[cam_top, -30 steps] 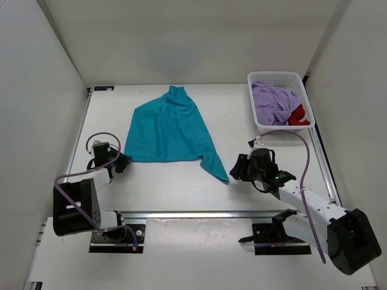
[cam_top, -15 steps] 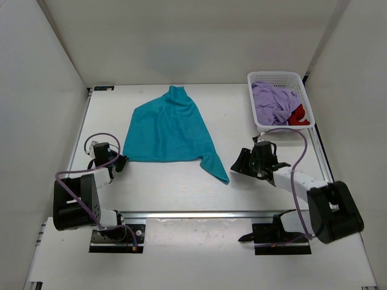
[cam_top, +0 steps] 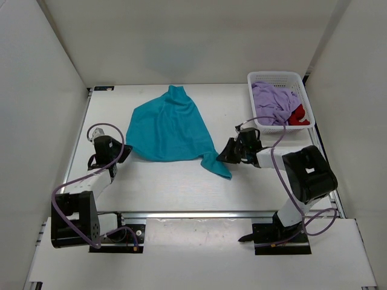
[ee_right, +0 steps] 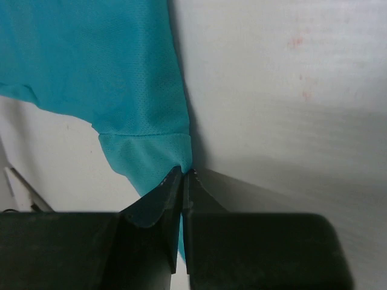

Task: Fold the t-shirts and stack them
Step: Flatten out the tshirt

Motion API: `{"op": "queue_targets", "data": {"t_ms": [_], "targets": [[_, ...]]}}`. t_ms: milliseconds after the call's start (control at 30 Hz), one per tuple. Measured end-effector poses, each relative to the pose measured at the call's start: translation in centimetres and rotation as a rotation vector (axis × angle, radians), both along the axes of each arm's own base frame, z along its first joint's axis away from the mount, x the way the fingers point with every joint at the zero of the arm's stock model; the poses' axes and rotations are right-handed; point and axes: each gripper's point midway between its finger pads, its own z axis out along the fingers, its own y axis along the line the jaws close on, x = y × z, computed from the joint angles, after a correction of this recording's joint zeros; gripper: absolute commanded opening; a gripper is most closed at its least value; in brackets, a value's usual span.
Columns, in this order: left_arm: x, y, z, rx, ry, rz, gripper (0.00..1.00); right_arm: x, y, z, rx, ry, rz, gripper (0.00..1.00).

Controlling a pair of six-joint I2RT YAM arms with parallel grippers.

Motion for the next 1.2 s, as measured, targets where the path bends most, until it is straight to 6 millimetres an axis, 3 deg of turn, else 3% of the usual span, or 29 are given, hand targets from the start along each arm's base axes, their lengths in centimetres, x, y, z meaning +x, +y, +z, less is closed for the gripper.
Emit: {"op": "queue_targets", "data": {"t_ms": [200,333,433,467,500,567,633,767,833,967,1033,1133,1200], "targets": [[0.0,0.5,0.5,-0.012,-0.014,0.006,0.0,2.9,0.7,3.6,-0.174,-0.105,0.005,0.0],[0.0,0.8,-0.3,-0.031,0.01,0.013,0.0,1.5,4.3,6.5,-0.337,-0.213,0.102,0.28],[-0.1,0.9,-0.6,-0.046,0.02,0.014,0.0,-1.8,4.9,4.8,-0.459,-0.205,0.175,0.51],[-0.1,0.9,-0.6,-0.049,0.019,0.013,0.0,-3.0,4.1,3.6,-0.504,-0.176,0.192,0.6],[-0.1,0.9,-0.5,-0.053,0.018,0.012,0.0,-3.8,3.0,2.8,-0.537,-0.151,0.196,0.6],[-0.1,0.8,-0.5,-0.057,0.016,0.011,0.0,-4.9,0.0,1.9,-0.582,-0.107,0.171,0.6],[0.0,0.6,-0.3,-0.059,0.014,0.006,0.0,-5.3,-2.4,2.5,-0.559,-0.098,0.116,0.58],[0.6,-0.1,0.5,-0.059,-0.005,-0.015,0.0,-5.3,-4.6,4.8,-0.368,-0.156,-0.02,0.42],[0.8,-0.4,0.8,-0.06,-0.015,-0.026,0.0,-7.1,-4.3,4.0,-0.299,-0.139,-0.019,0.33],[0.8,-0.9,0.9,-0.062,-0.015,-0.041,0.0,-10.6,-3.3,0.1,-0.233,-0.002,0.026,0.37],[0.7,-1.1,0.9,-0.064,-0.014,-0.049,0.0,-10.1,-2.2,0.2,-0.19,0.002,0.023,0.43],[0.7,-1.3,0.9,-0.063,-0.016,-0.056,0.0,-9.0,-1.1,0.3,-0.157,-0.002,0.02,0.4],[0.6,-1.4,1.1,-0.06,-0.022,-0.06,0.0,-8.0,-0.3,0.3,-0.139,0.0,0.018,0.26]]}}
